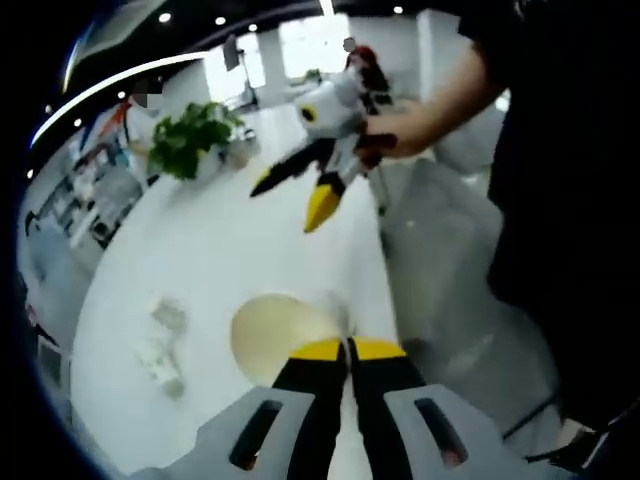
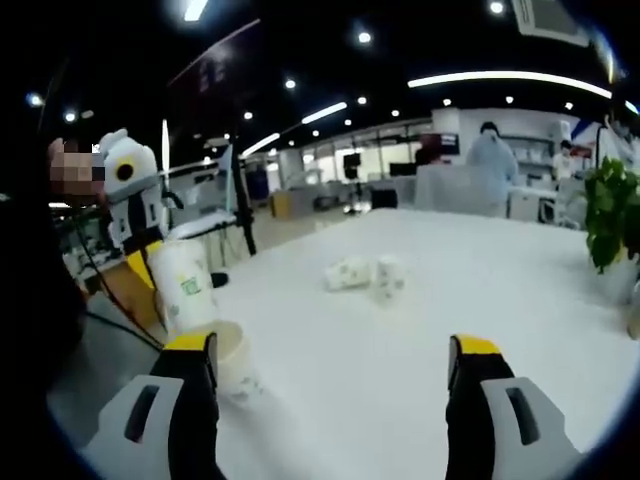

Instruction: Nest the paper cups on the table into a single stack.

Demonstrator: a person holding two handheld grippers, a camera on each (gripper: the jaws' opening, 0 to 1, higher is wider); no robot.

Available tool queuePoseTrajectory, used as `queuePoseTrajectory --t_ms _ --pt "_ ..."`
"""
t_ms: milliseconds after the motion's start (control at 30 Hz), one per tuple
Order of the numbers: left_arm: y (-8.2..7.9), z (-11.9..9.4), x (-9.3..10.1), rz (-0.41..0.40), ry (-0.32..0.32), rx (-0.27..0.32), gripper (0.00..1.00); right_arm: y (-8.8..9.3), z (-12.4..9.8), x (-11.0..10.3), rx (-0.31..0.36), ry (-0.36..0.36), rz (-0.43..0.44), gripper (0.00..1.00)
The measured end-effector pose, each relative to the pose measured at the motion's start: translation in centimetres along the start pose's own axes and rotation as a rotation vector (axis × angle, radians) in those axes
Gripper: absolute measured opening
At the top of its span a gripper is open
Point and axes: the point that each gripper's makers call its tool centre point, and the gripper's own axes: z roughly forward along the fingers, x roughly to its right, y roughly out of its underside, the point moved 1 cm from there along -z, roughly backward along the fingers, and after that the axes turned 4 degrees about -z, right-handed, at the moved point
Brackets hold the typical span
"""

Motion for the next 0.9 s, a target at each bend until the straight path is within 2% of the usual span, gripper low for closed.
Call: queuePoseTrajectory --t_ms 67,200,367,533,900 --pt "0.4 0.2 0.0 0.059 0.010 -0.026 0.01 0.2 -0.1 0.0 0.001 0.000 0.011 0.93" --pt "0.4 0.5 0.0 0.107 0.011 -0.029 0.01 0.4 -0.1 0.0 0.004 0.003 0.023 0.93" --pt "0.9 1.0 -0.3 0.154 0.015 -0.084 0.01 0.5 -0.1 -0.1 0.005 0.000 0.030 0.93" --pt "0.8 1.3 -0.6 0.173 0.018 -0.100 0.01 0.6 0.0 0.1 0.006 0.003 0.035 0.93" --pt "1.2 1.9 -0.5 0.268 0.053 -0.184 0.01 0.9 0.0 -0.1 0.004 0.001 0.041 0.93"
